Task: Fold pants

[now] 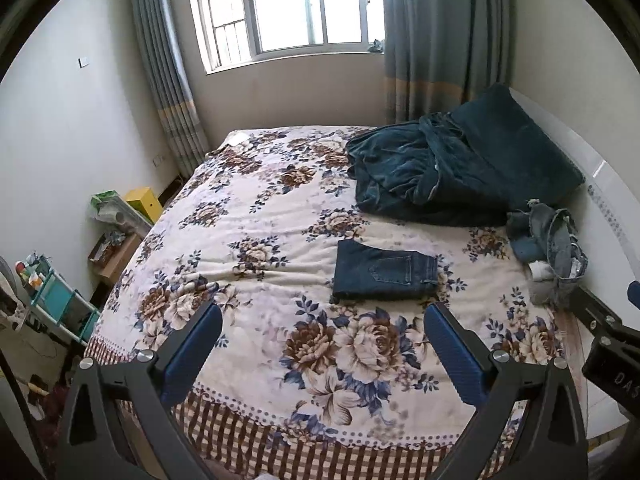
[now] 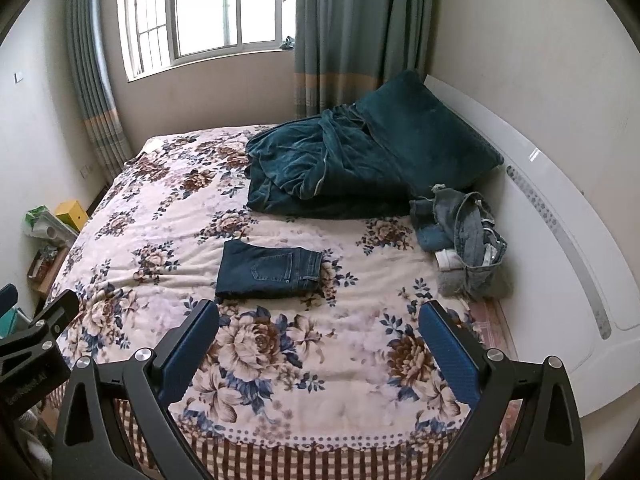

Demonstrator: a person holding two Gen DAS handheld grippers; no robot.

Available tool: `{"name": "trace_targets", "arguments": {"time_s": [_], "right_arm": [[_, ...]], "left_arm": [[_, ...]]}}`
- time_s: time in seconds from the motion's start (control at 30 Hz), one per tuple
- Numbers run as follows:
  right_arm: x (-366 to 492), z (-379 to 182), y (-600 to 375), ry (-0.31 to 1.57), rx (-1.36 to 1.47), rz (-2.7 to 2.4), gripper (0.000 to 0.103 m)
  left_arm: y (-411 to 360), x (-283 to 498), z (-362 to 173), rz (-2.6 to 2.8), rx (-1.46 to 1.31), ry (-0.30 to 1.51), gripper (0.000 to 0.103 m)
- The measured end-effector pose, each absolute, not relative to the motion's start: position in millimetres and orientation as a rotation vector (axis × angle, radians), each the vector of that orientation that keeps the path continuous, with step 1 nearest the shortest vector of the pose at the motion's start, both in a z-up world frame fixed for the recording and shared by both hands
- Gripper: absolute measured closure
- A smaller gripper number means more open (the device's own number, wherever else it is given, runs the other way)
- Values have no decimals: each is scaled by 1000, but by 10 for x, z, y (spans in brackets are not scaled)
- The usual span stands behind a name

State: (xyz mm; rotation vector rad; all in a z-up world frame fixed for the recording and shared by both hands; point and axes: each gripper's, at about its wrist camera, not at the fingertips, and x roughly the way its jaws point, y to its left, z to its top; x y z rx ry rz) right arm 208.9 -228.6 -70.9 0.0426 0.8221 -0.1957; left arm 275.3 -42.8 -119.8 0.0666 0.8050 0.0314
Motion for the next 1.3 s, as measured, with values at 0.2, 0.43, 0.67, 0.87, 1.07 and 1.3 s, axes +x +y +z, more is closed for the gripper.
{"name": "trace_targets", "arguments": {"time_s": [0.2, 0.43, 0.67, 0.87, 1.07, 1.3], "right_arm": [[2119, -722, -2291, 825, 45, -185, 1], [2130, -727, -2239, 828, 46, -174, 1], [2142, -739, -2212, 827, 55, -165, 1], [2105, -729, -2194, 826, 57, -166, 1], [2110, -732, -2193, 820, 56, -165, 1], [2092, -696, -2191, 817, 61, -161, 1]], "left_arm": [[-393, 2757, -1211, 43, 59, 804, 0], [-392, 2763, -1196, 54, 61, 801, 0], [-406, 2741, -1151, 47, 60, 786, 0], [-421, 2693, -1104, 34, 67, 761, 0], [-429, 2686, -1097, 37, 67, 760, 0], [-441, 2676, -1092, 40, 67, 758, 0]]}}
